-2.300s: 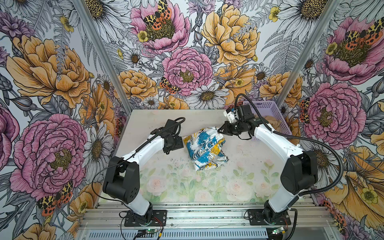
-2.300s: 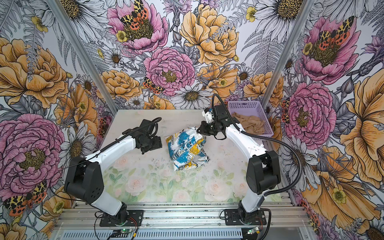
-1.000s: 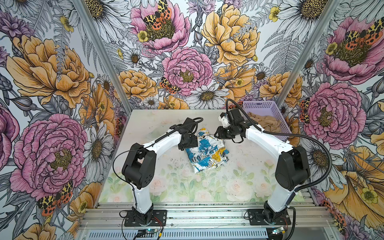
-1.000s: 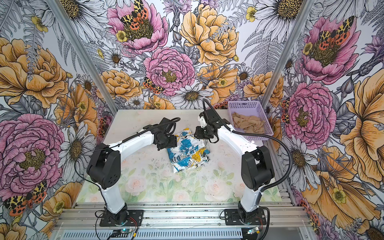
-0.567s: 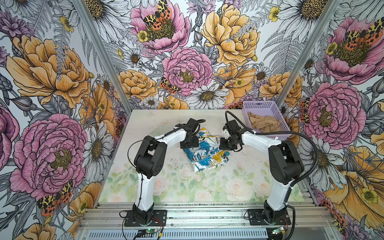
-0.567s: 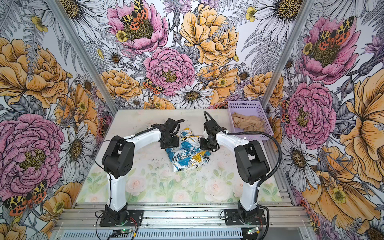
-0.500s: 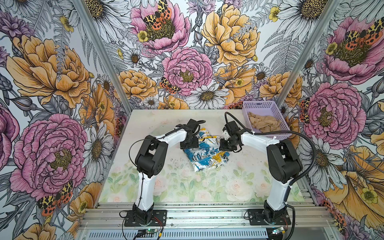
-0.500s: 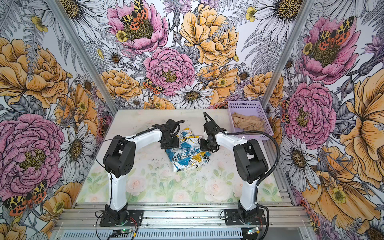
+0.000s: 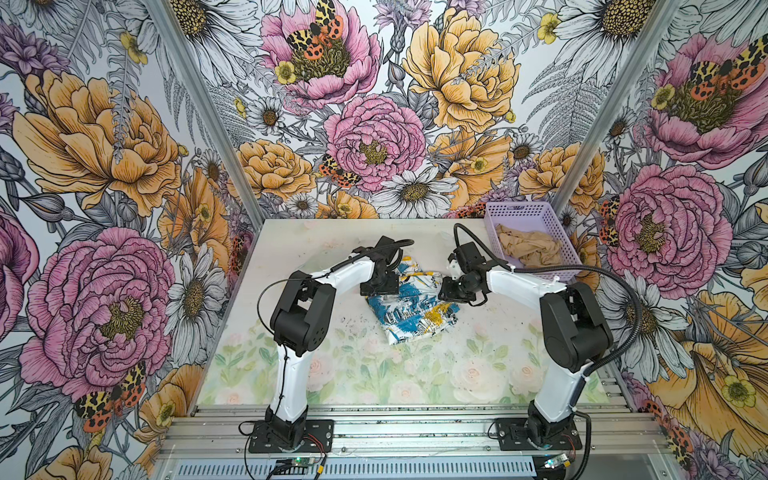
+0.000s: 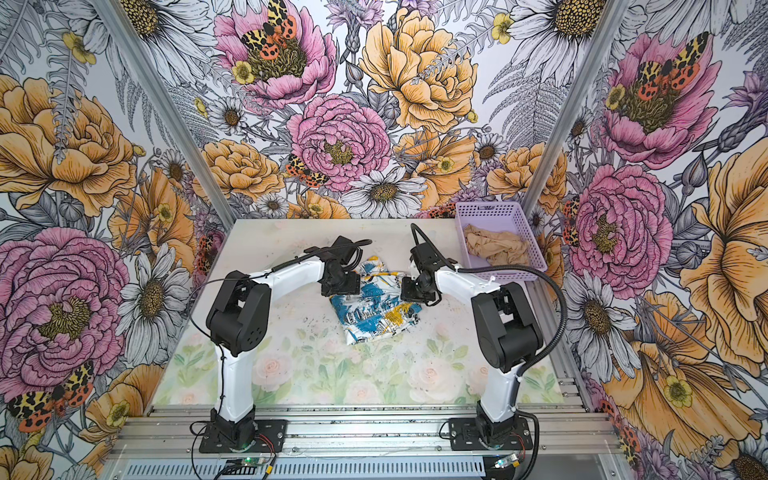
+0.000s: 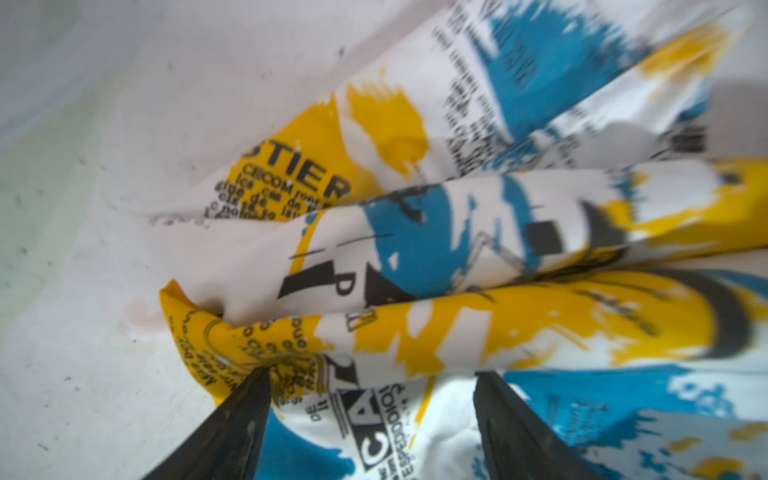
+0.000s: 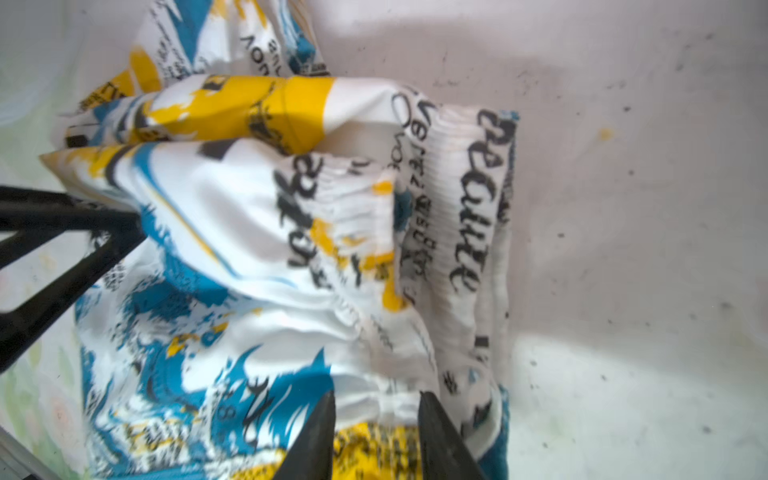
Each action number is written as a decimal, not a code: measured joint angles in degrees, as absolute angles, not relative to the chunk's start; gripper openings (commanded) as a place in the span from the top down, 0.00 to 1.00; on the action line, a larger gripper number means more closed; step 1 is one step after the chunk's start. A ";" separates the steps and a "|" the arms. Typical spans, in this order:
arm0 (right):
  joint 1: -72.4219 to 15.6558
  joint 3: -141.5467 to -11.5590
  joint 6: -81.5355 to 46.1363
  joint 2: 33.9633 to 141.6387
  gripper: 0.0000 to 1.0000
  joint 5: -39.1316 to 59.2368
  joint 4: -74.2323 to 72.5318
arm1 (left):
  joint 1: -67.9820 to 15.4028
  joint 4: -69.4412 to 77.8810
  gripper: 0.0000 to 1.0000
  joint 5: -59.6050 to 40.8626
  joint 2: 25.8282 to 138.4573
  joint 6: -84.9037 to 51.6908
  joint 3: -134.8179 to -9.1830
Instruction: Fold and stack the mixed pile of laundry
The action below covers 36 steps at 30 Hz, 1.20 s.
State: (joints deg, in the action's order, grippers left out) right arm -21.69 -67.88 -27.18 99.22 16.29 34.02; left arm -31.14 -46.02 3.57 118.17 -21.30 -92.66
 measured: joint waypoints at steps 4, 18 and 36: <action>-25.52 -64.71 -31.14 93.95 0.63 16.27 33.95 | -33.23 -45.87 0.21 3.60 118.56 -16.25 -97.97; -27.14 -62.78 -33.08 103.07 0.59 14.44 32.51 | -32.36 -43.92 0.29 4.56 130.61 -10.17 -104.14; -22.41 -90.41 -16.34 120.44 0.53 17.26 38.63 | -26.74 -42.17 0.19 3.44 105.16 -22.72 -67.75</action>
State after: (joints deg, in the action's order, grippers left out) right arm -22.41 -90.41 -16.34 120.44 17.26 38.63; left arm -26.74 -42.17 3.44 105.16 -22.72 -67.75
